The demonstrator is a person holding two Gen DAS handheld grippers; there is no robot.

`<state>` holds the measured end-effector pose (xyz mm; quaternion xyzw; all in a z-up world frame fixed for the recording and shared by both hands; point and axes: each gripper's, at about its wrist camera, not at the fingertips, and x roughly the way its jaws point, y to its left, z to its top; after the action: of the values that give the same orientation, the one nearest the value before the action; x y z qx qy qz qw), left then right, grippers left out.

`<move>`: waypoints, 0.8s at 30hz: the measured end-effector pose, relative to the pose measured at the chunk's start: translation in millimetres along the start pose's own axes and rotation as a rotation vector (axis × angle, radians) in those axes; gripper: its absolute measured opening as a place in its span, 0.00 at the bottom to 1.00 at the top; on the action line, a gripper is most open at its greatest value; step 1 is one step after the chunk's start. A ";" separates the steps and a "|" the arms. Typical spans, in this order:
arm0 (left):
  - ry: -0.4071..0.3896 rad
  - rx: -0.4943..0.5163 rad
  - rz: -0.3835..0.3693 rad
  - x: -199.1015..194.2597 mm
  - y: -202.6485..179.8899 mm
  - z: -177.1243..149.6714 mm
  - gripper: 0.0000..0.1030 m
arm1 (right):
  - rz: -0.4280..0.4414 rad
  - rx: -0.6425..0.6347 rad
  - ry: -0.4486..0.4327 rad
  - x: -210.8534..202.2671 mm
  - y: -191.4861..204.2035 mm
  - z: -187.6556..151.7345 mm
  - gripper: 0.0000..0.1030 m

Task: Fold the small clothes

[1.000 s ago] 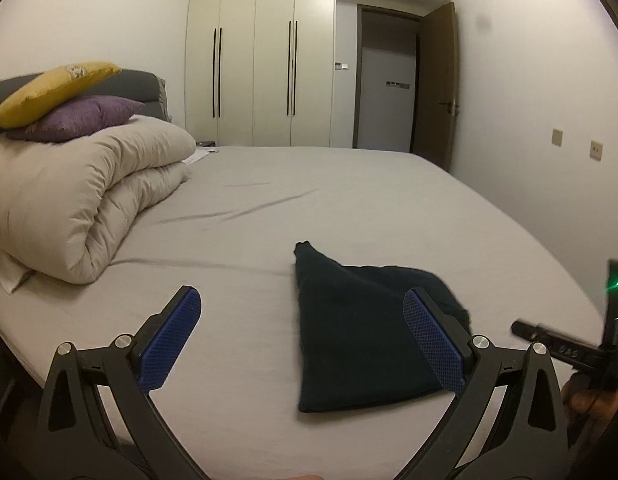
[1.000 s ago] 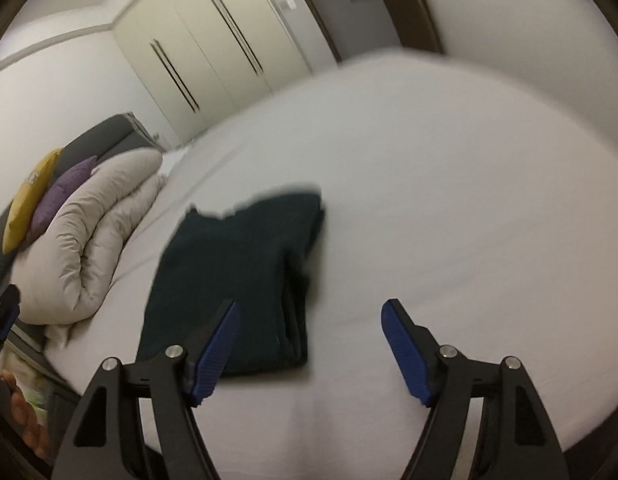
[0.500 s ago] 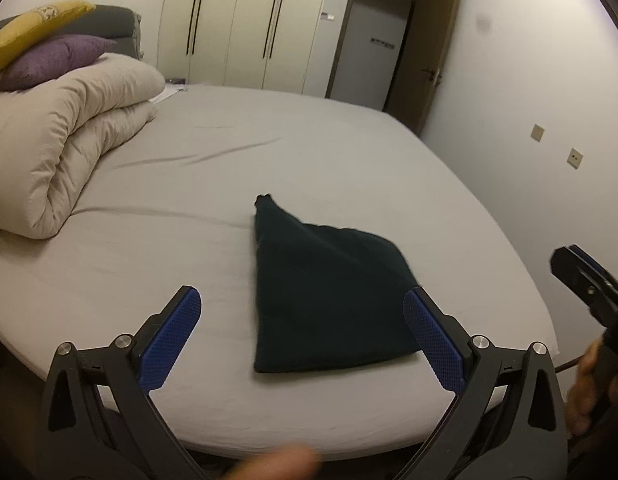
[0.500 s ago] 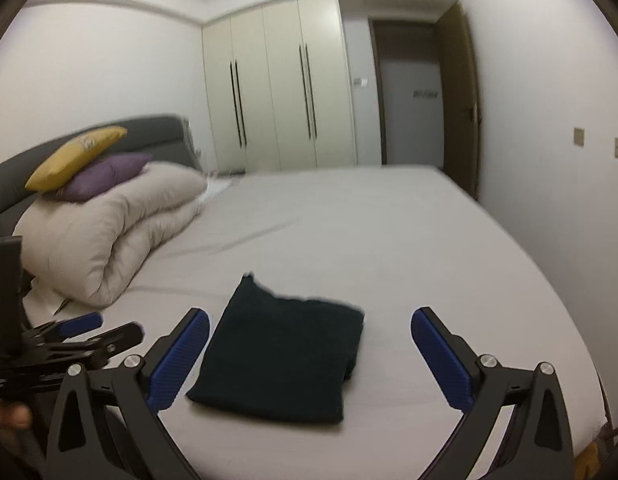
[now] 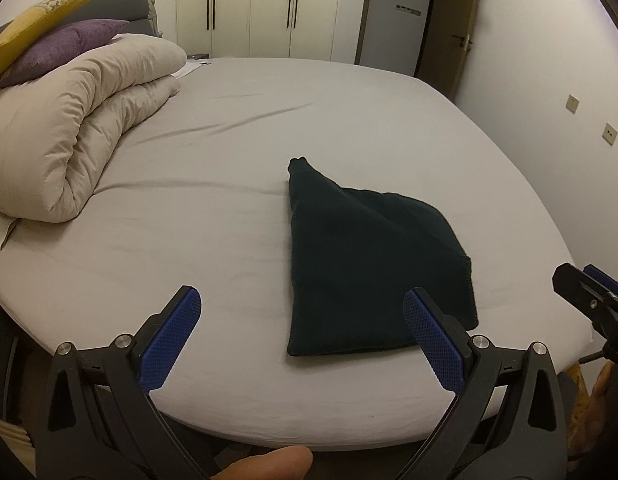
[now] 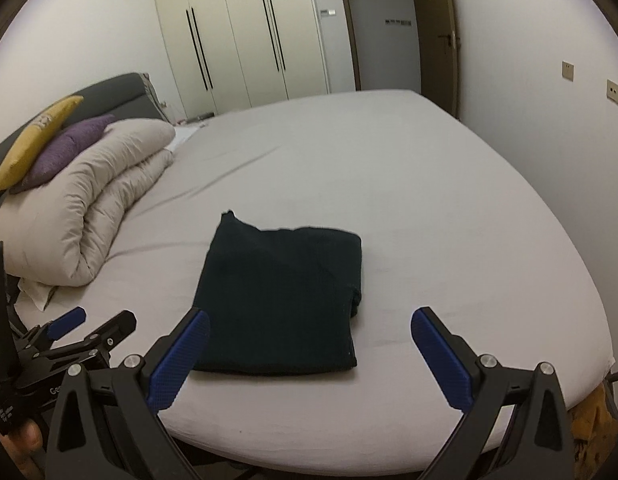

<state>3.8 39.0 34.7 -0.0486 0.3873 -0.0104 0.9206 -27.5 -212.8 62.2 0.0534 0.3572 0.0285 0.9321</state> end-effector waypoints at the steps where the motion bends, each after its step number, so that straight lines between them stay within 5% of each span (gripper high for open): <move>1: 0.001 0.001 0.002 1.3 0.6 0.0 1.00 | -0.001 0.000 0.010 2.6 0.4 -0.8 1.00; 24: -0.012 -0.011 0.037 9.8 5.6 -2.2 1.00 | -0.018 -0.042 0.078 18.5 17.2 -14.9 1.00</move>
<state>9.1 43.8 25.7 -0.0467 0.3824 0.0093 0.9228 -23.9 -192.9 41.0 0.0296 0.3930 0.0297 0.9186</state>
